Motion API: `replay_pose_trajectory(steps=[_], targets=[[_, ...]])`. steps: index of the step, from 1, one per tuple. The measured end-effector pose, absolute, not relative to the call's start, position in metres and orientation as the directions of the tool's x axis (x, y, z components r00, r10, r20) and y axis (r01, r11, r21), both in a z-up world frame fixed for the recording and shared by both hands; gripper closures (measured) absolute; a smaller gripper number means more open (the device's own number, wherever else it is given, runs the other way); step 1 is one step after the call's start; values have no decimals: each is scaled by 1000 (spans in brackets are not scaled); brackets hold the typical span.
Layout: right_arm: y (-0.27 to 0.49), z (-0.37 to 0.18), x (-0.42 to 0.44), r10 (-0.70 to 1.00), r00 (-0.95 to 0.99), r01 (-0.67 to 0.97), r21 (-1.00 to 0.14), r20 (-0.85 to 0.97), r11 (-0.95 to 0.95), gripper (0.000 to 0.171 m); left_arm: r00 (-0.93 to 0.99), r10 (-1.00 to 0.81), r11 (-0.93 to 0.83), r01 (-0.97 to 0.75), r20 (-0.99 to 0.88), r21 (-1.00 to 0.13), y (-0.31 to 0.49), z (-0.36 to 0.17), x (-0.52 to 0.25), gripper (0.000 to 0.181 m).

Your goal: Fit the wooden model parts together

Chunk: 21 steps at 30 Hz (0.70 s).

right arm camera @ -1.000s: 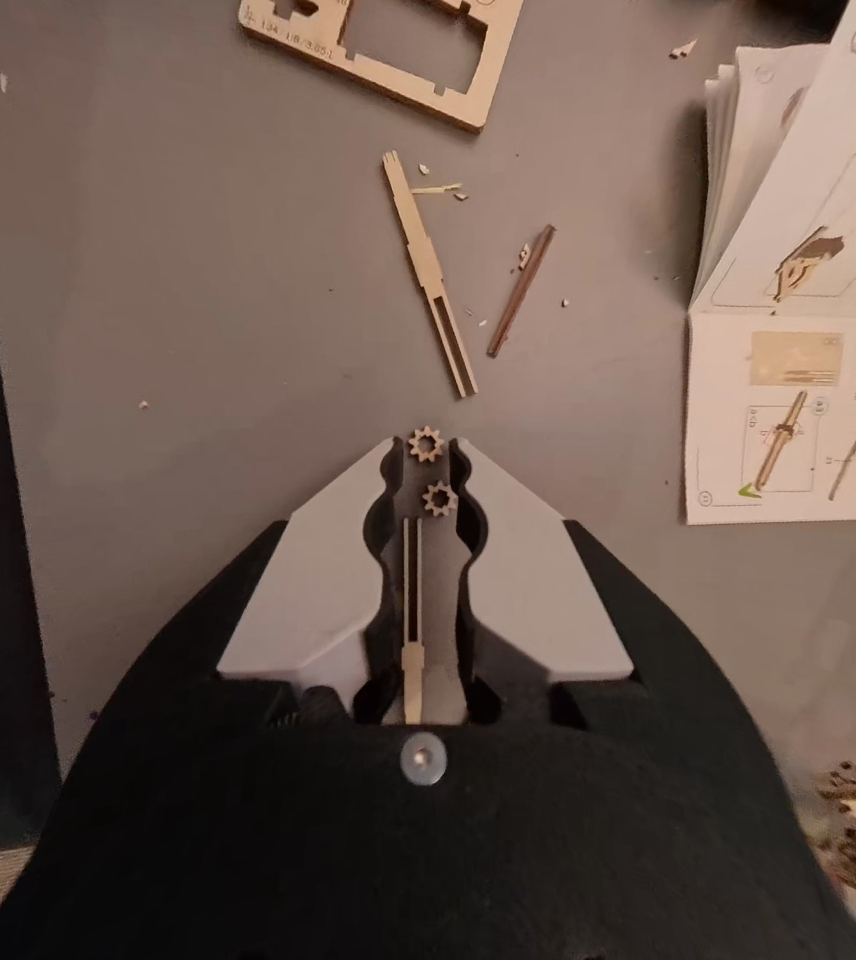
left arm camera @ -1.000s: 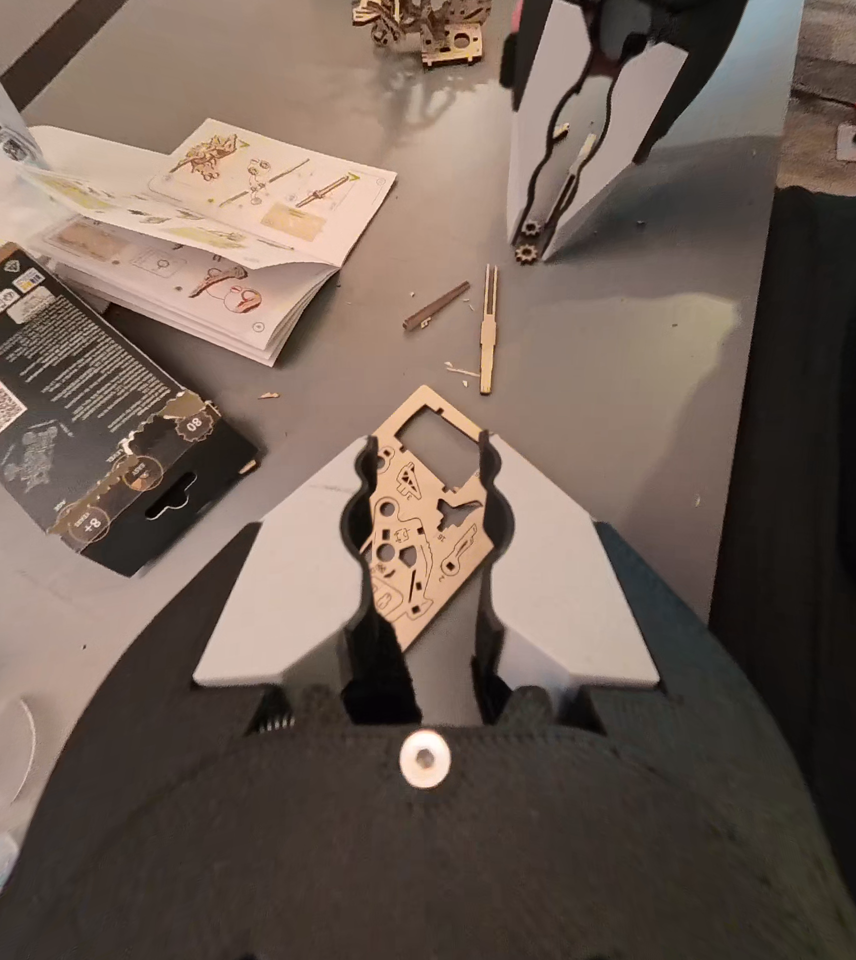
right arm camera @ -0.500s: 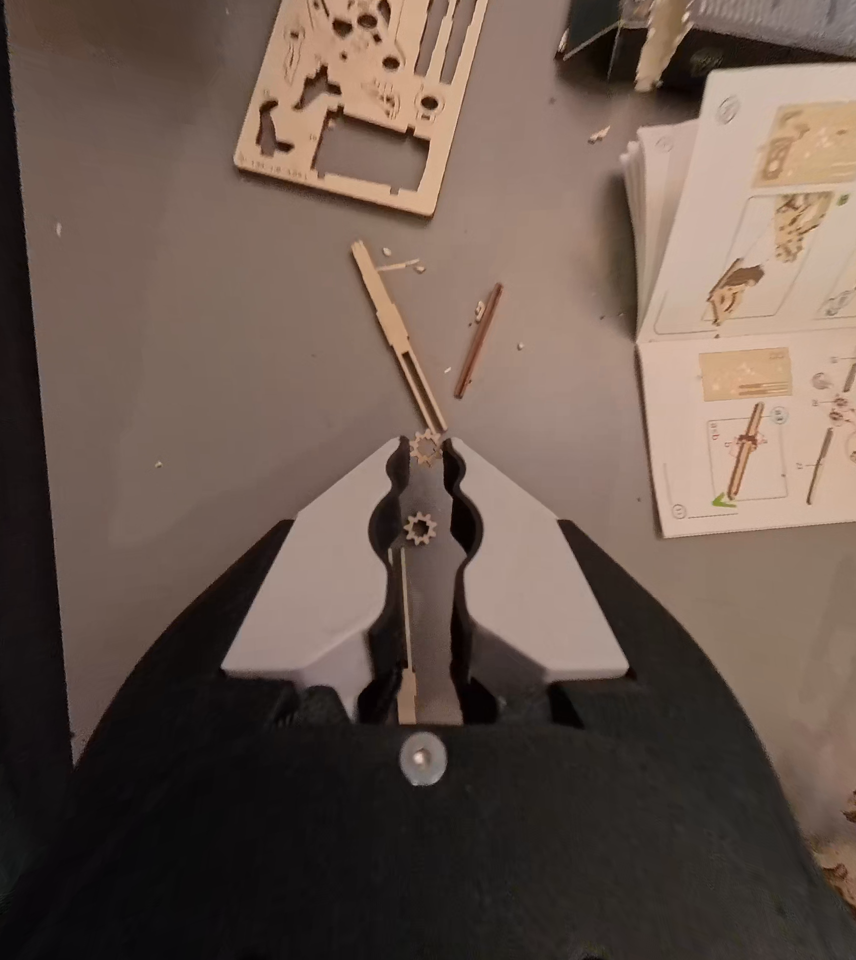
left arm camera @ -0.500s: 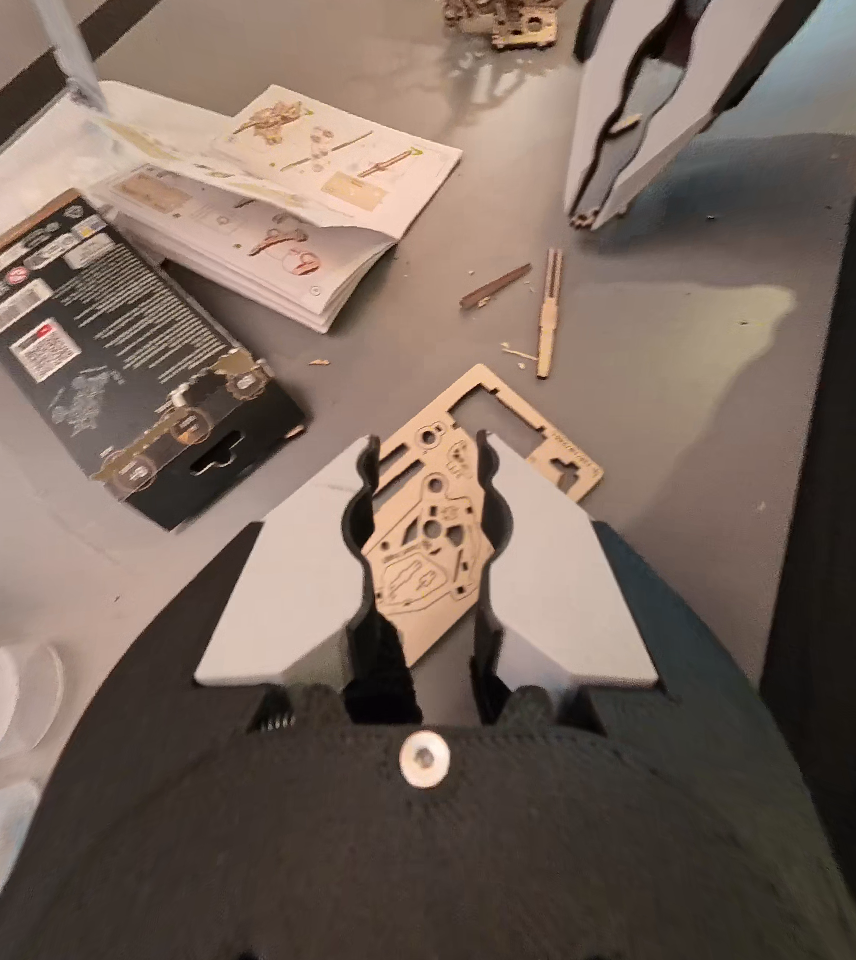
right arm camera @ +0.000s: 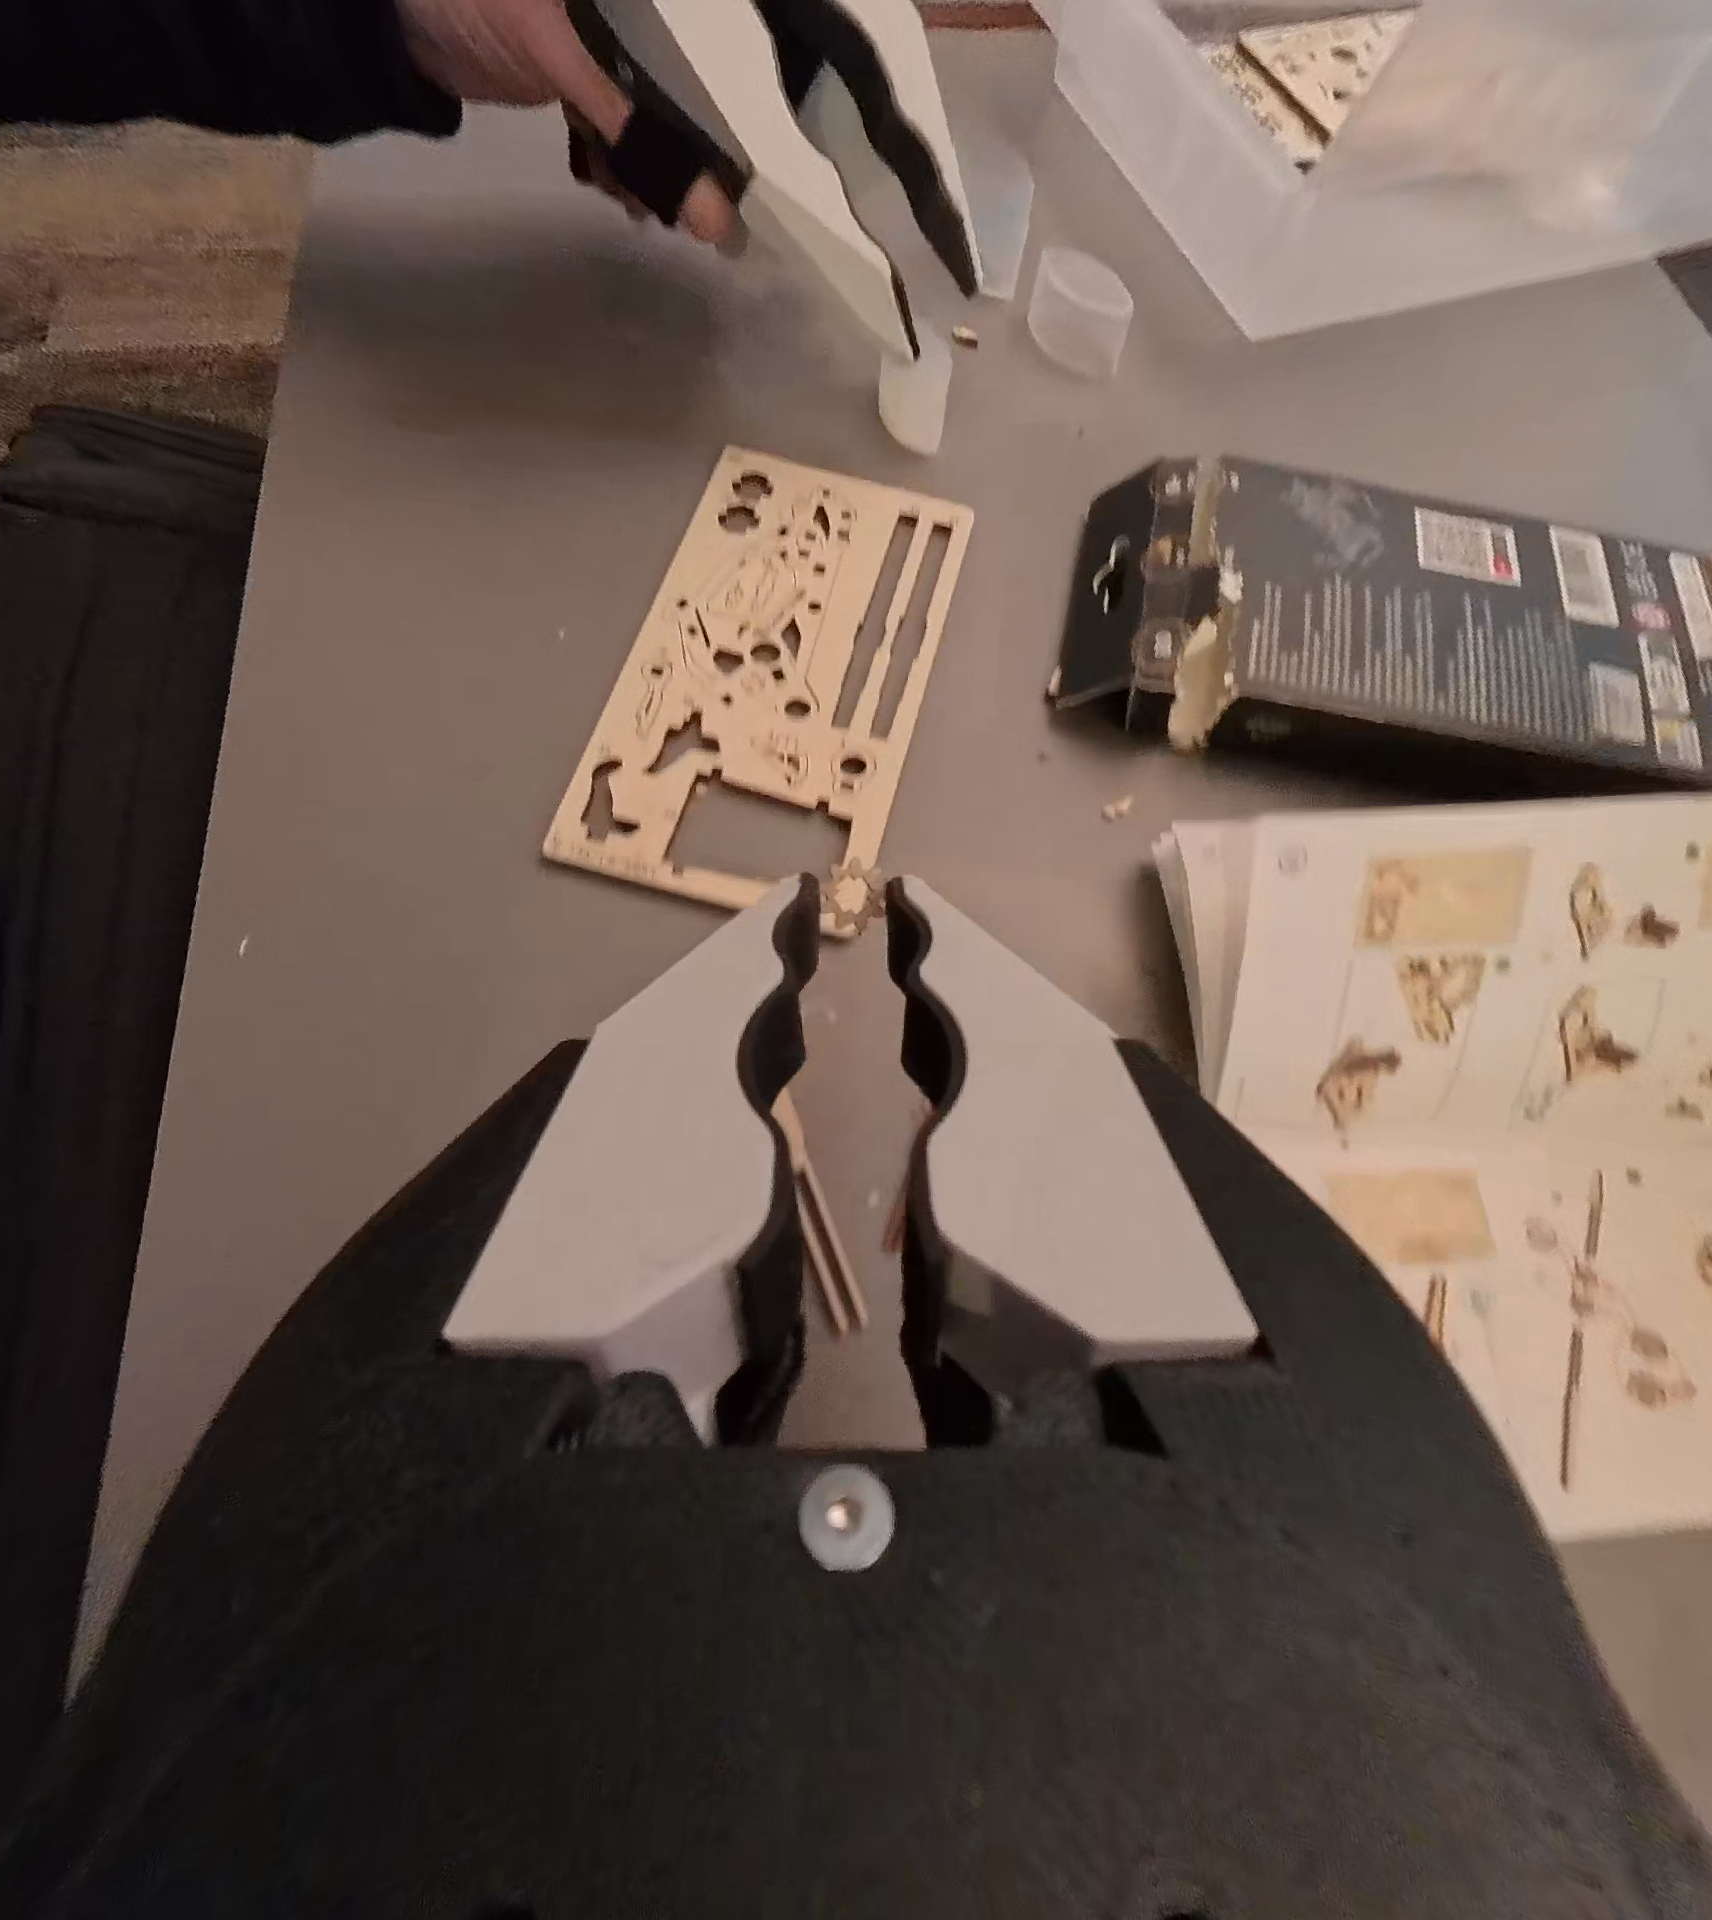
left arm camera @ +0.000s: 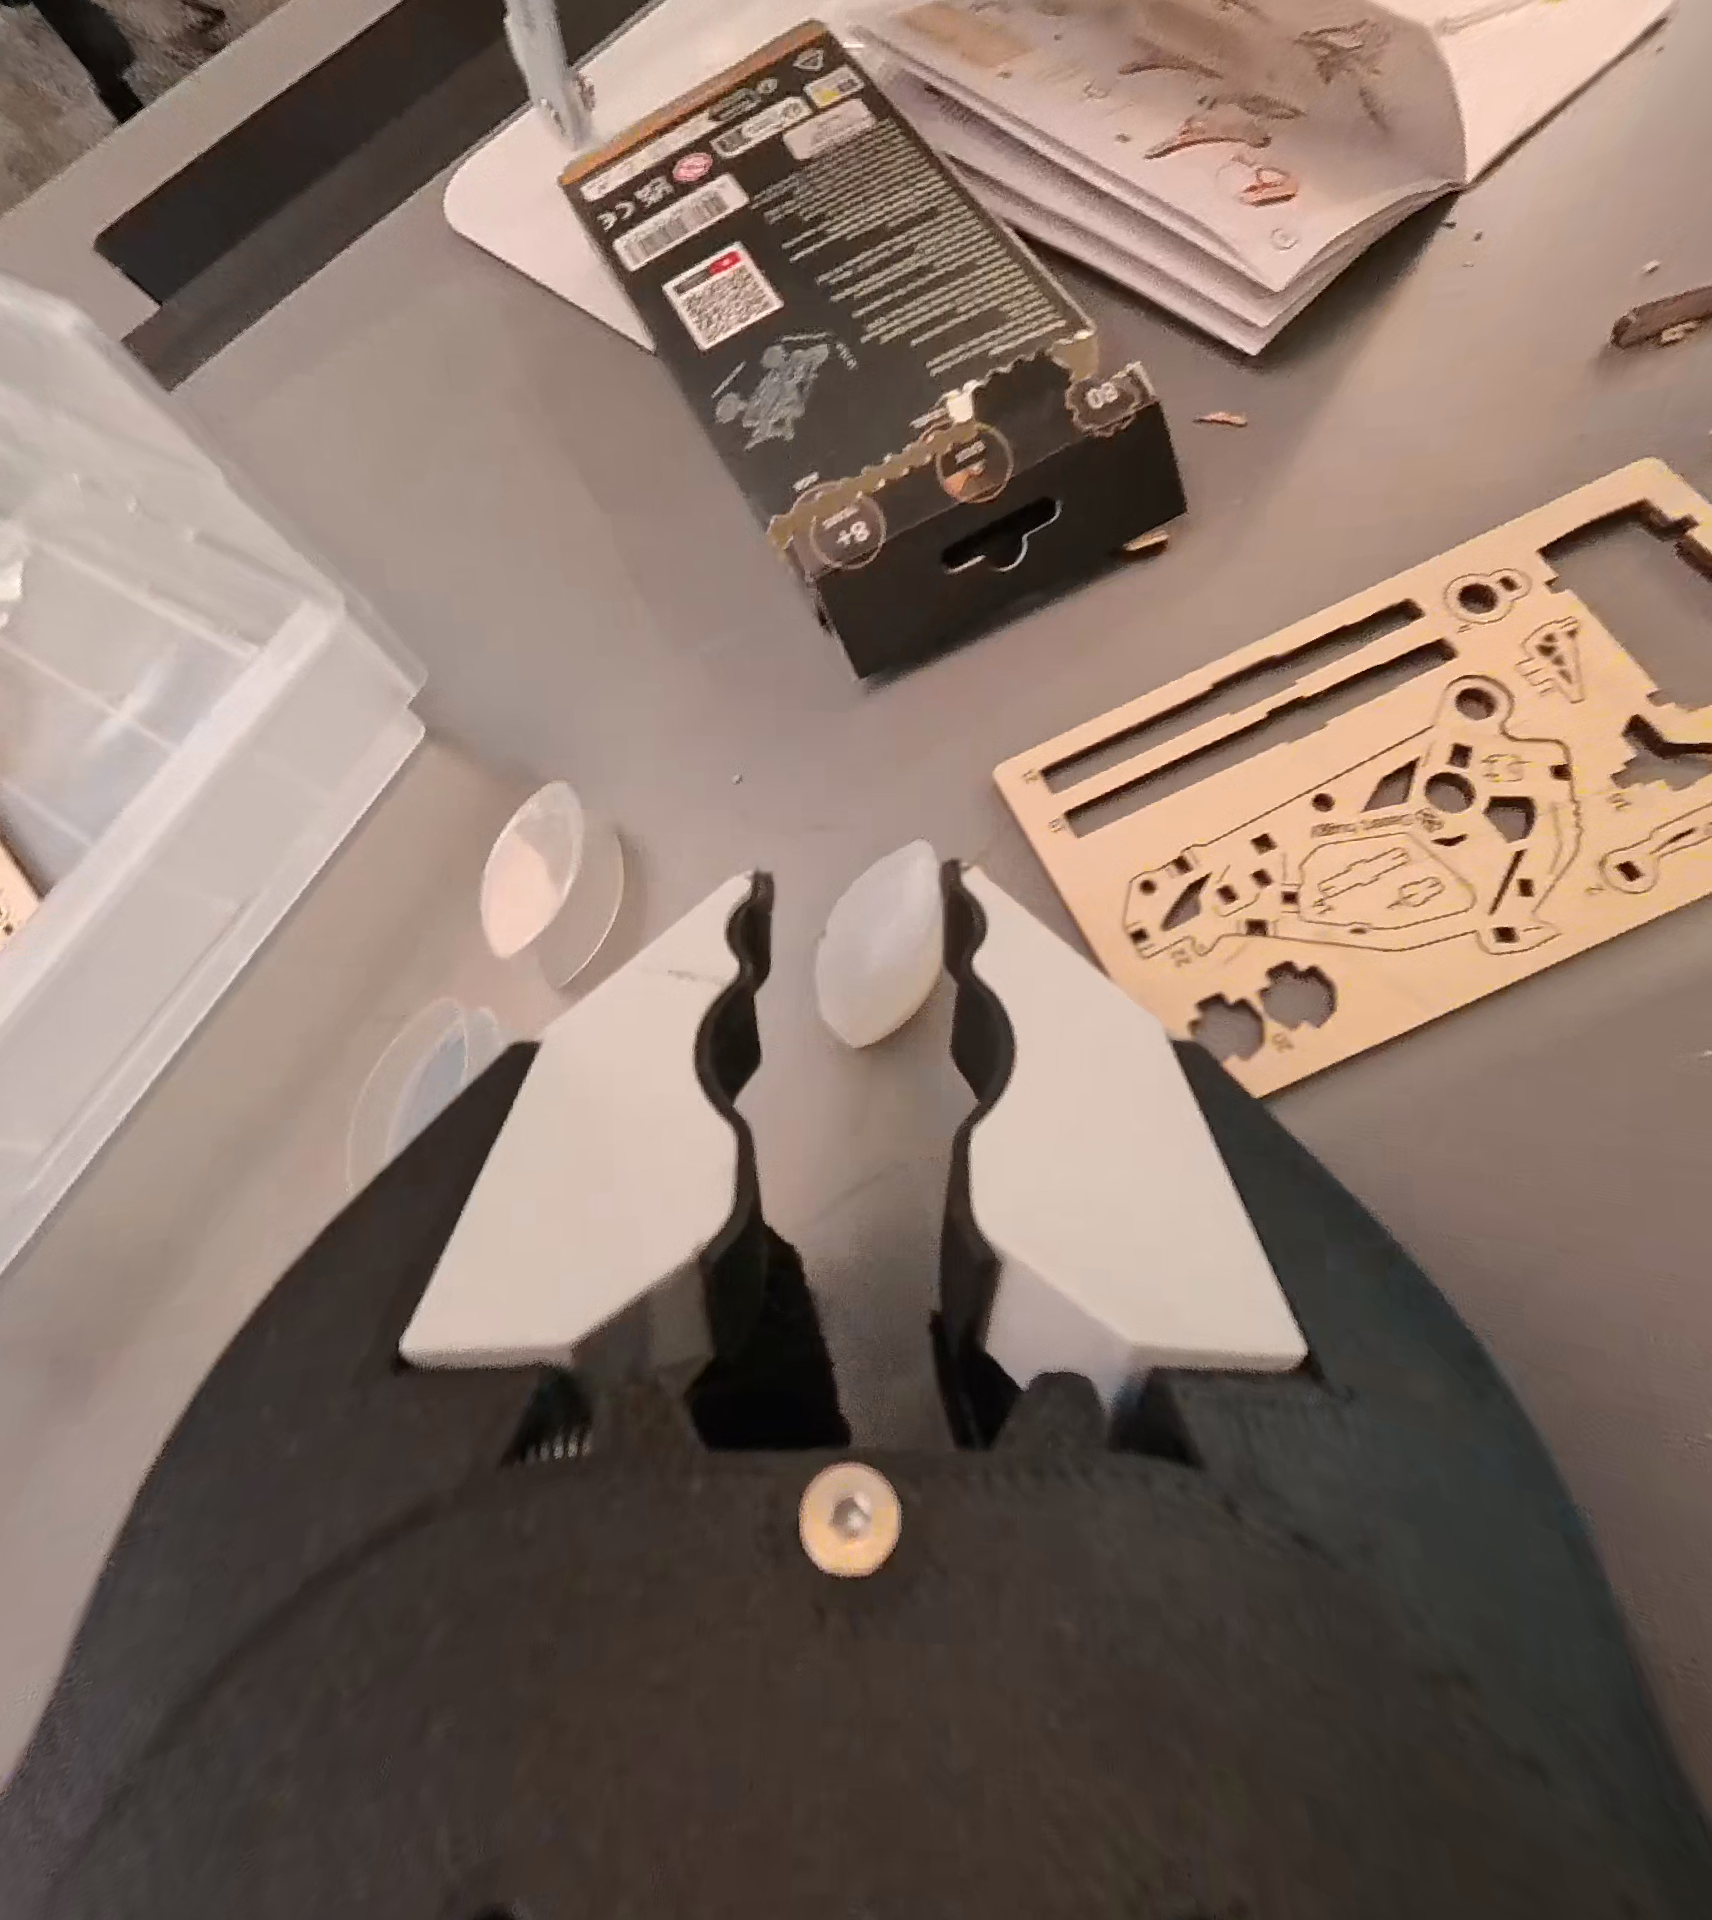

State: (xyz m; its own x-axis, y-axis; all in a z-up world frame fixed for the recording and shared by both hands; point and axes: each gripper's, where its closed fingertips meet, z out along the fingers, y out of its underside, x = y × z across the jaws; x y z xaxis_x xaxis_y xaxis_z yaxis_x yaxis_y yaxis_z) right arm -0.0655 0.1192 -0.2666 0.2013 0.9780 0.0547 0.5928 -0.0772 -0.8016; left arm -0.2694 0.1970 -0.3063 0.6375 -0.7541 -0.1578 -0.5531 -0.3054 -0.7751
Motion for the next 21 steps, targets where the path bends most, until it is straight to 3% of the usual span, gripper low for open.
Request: replay_pose_trajectory(steps=[1,14,21], targets=[[121,-266,-76,979,192,586,-807,61,-65,161,647,-747,-306,-539,-153,-785,198,-306,-272,151],[161,-268,-206,982,130,517,-855,136,50,161,643,-763,-278,-429,-74,-860,193,-289,-268,160],[172,-259,-227,923,113,504,-822,368,266,161,533,-815,-386,-210,226,-898,169,-253,-230,155]])
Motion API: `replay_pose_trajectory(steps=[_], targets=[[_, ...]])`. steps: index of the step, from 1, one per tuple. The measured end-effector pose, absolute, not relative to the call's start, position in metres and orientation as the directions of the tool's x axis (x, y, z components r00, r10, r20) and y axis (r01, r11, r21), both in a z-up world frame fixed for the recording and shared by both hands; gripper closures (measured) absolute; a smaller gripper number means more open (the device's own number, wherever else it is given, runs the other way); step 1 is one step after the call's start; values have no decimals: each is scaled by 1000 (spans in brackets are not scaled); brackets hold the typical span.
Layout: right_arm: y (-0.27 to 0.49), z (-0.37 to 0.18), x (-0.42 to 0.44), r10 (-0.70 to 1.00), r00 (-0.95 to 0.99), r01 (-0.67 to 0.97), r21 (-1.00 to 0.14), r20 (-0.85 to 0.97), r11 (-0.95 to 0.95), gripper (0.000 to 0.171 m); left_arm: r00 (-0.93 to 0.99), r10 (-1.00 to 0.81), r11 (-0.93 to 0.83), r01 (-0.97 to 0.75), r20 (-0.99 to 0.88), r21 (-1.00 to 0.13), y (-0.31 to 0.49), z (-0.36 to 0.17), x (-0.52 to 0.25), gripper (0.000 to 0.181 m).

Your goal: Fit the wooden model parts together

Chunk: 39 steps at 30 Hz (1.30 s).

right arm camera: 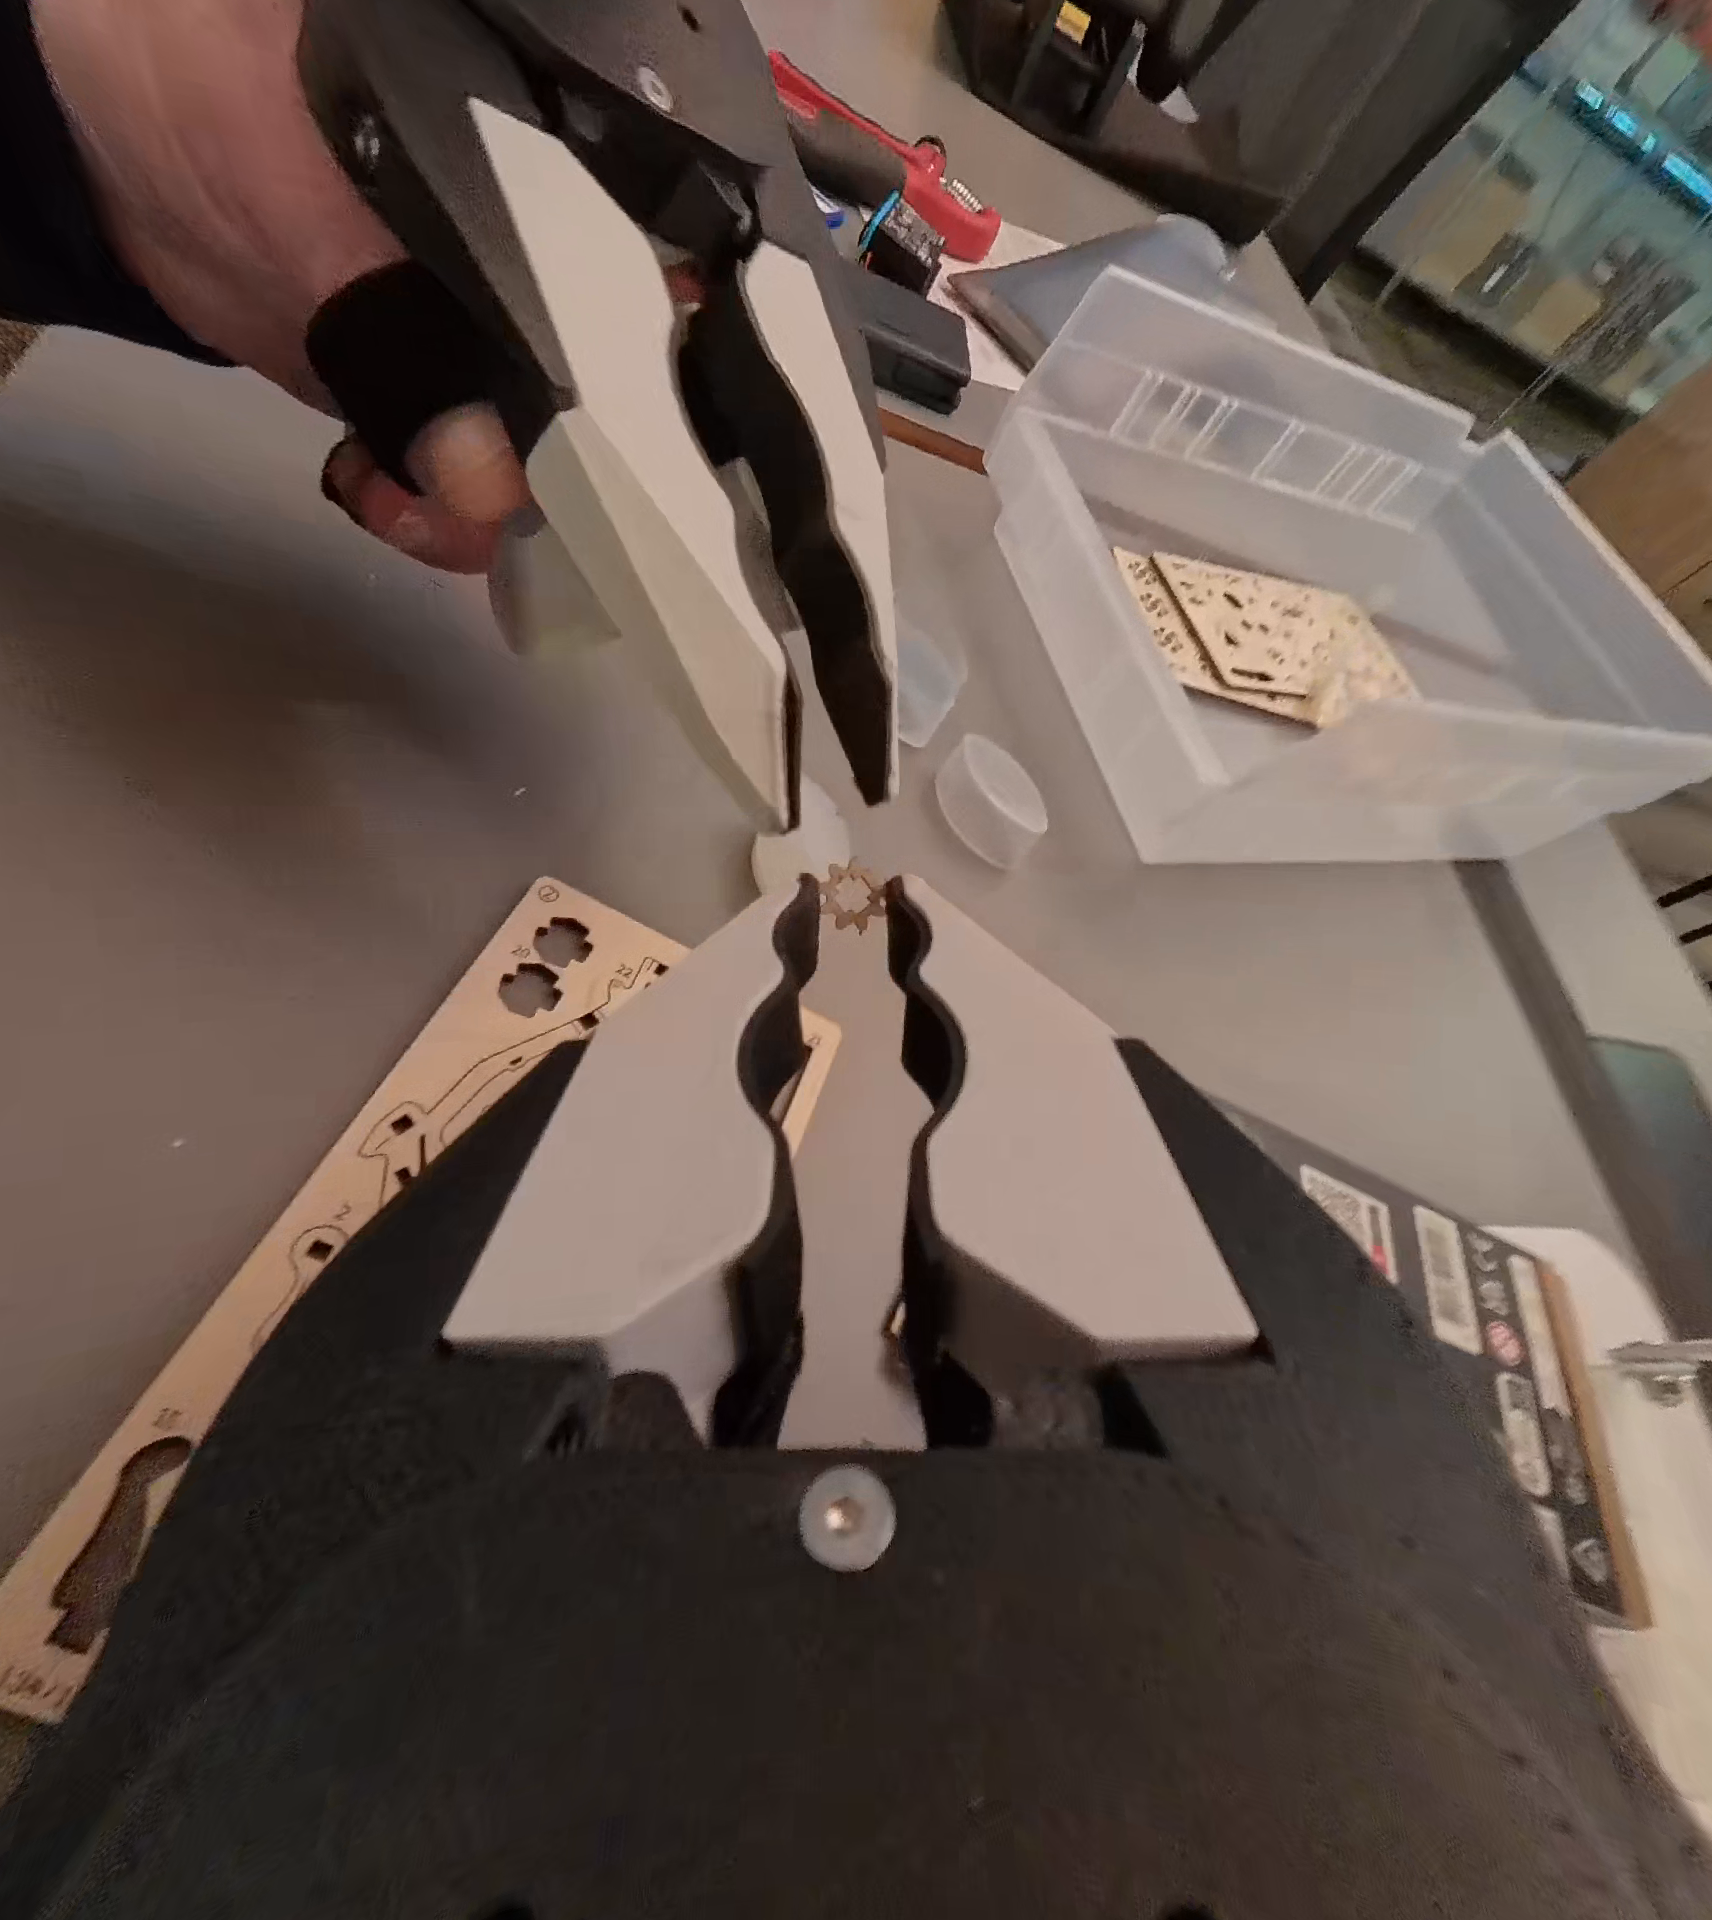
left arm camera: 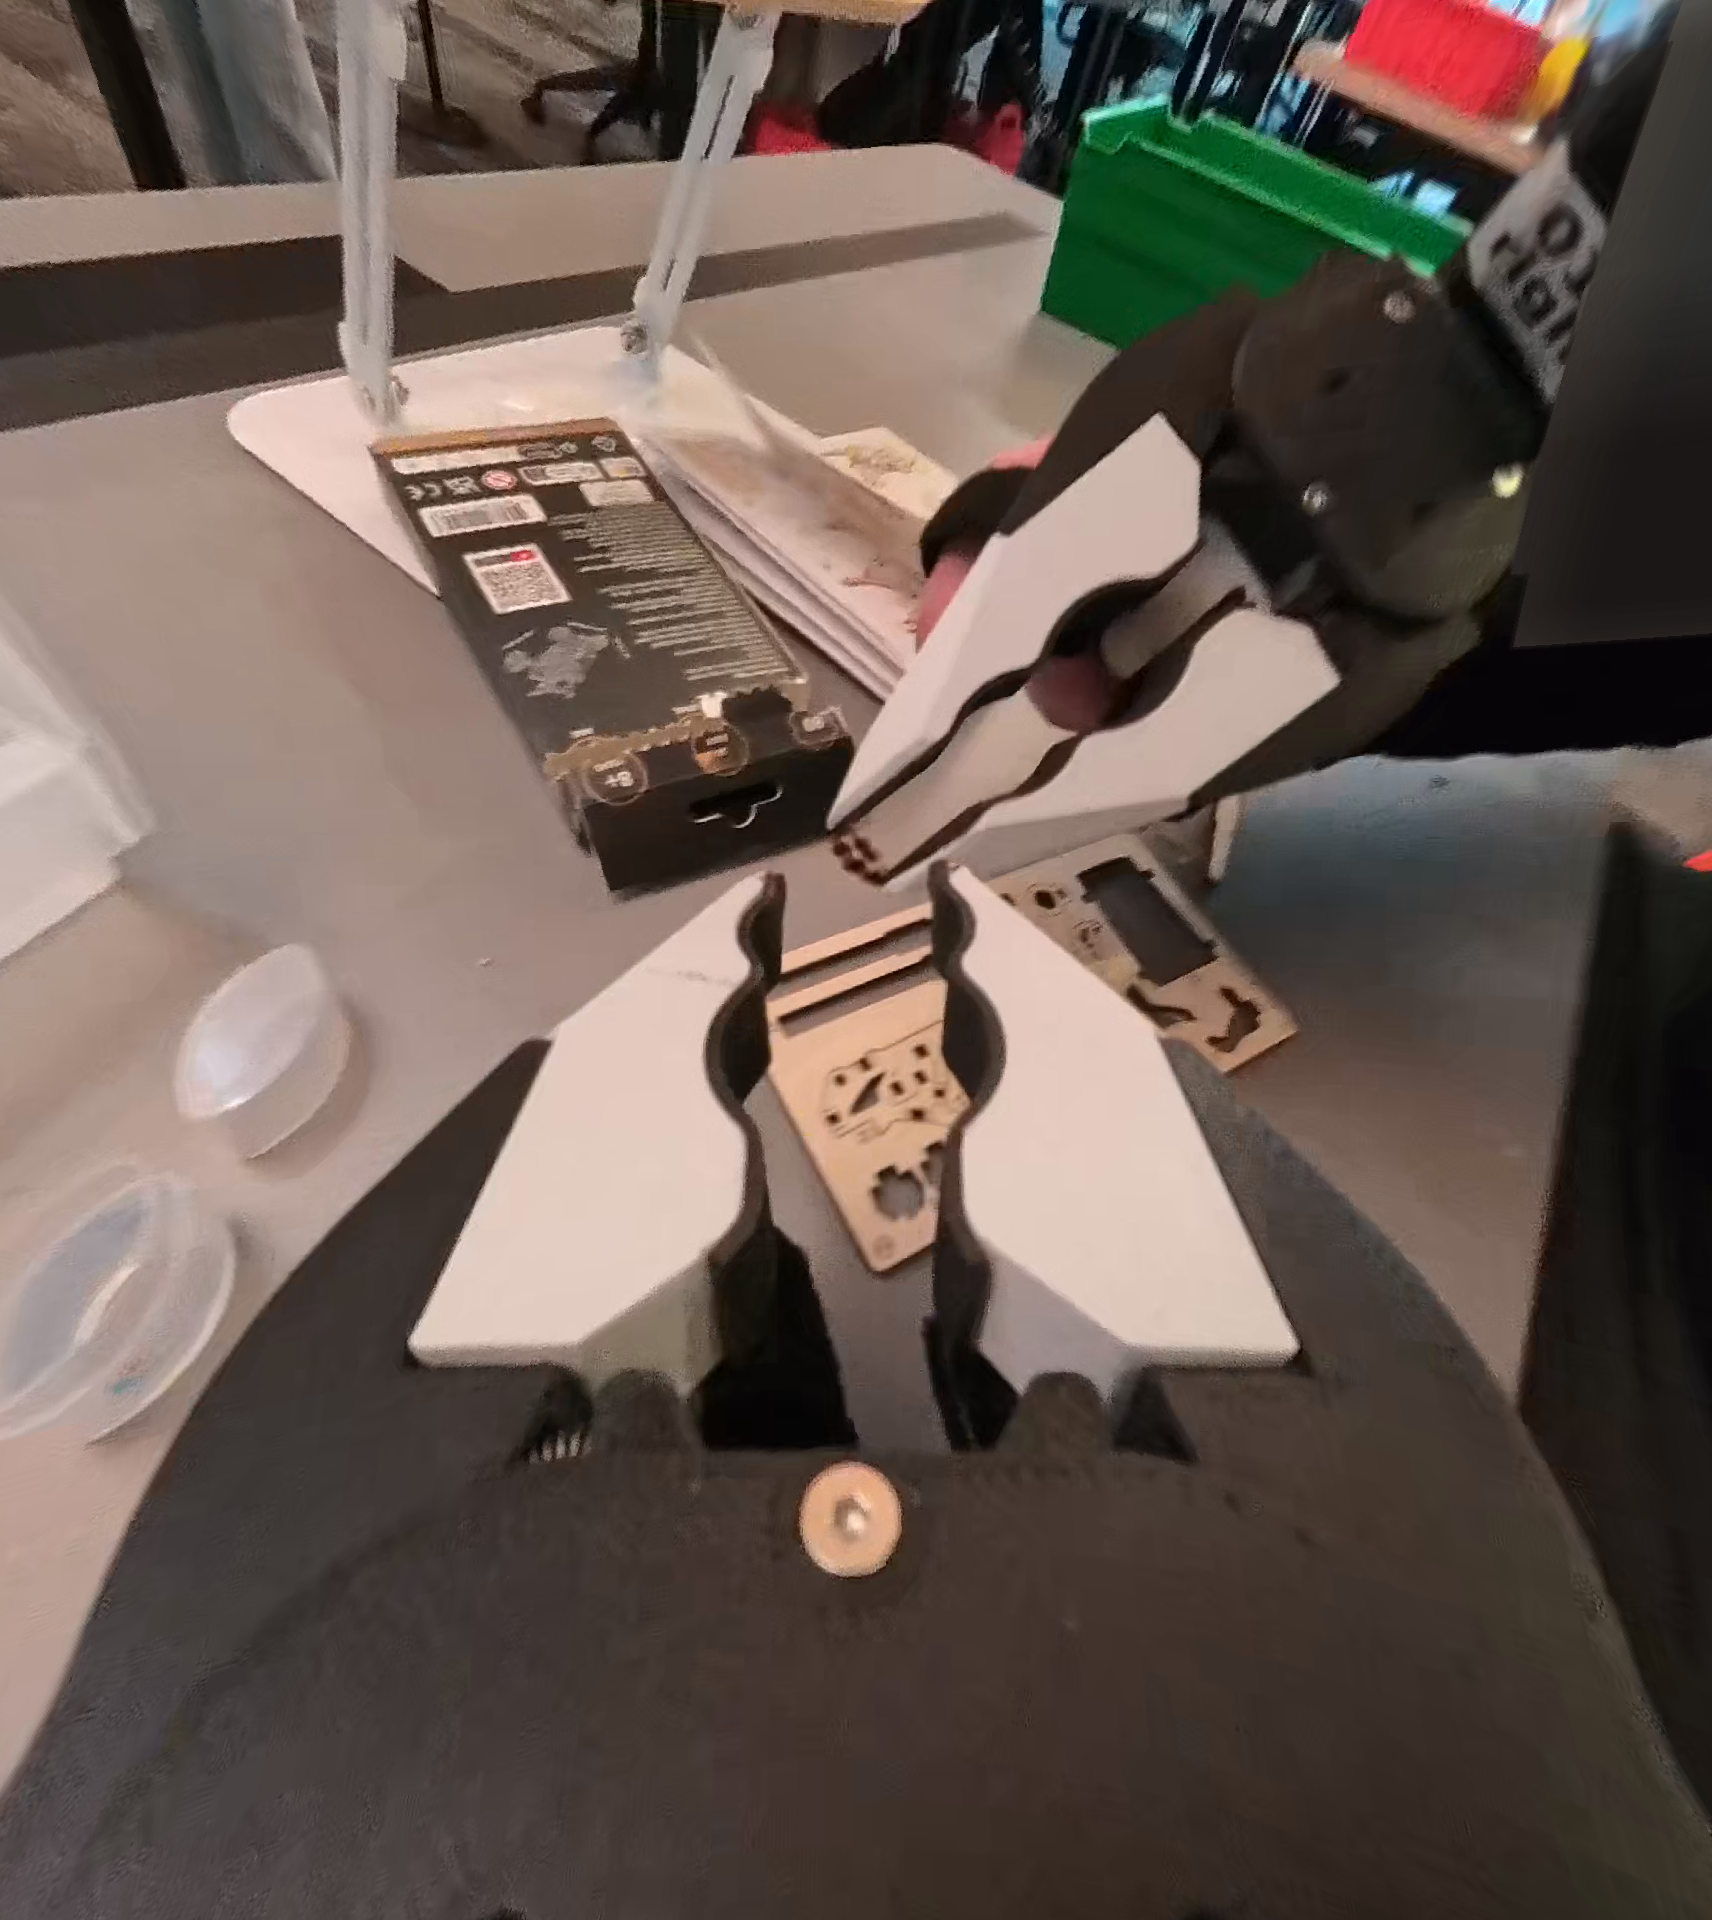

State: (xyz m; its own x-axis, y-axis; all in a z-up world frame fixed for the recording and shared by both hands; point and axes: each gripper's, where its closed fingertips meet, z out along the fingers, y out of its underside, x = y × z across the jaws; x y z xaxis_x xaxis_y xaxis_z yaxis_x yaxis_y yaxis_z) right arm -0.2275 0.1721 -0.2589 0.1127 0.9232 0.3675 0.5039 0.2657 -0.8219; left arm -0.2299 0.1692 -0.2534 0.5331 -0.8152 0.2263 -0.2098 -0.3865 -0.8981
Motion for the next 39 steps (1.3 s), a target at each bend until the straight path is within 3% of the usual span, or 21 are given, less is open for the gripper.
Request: replay_pose_trajectory(steps=[11,19,24,30,39], targets=[[169,-253,-234,788,45,536,-681,613,499,161,468,-742,-541,4,480,-841,170,-252,-226,175],[165,-247,-228,716,21,540,-611,697,579,160,436,-748,-544,27,500,-839,168,-249,-220,179],[163,-244,-223,730,35,529,-633,682,565,160,427,-779,-509,-2,460,-861,166,-245,-215,179],[163,-244,-214,882,77,503,-782,465,368,154,419,-832,-447,-116,364,-887,161,-245,-209,179],[148,-232,-204,983,61,381,-915,170,135,163,315,-918,-316,-213,241,-925,149,-229,-196,179]])
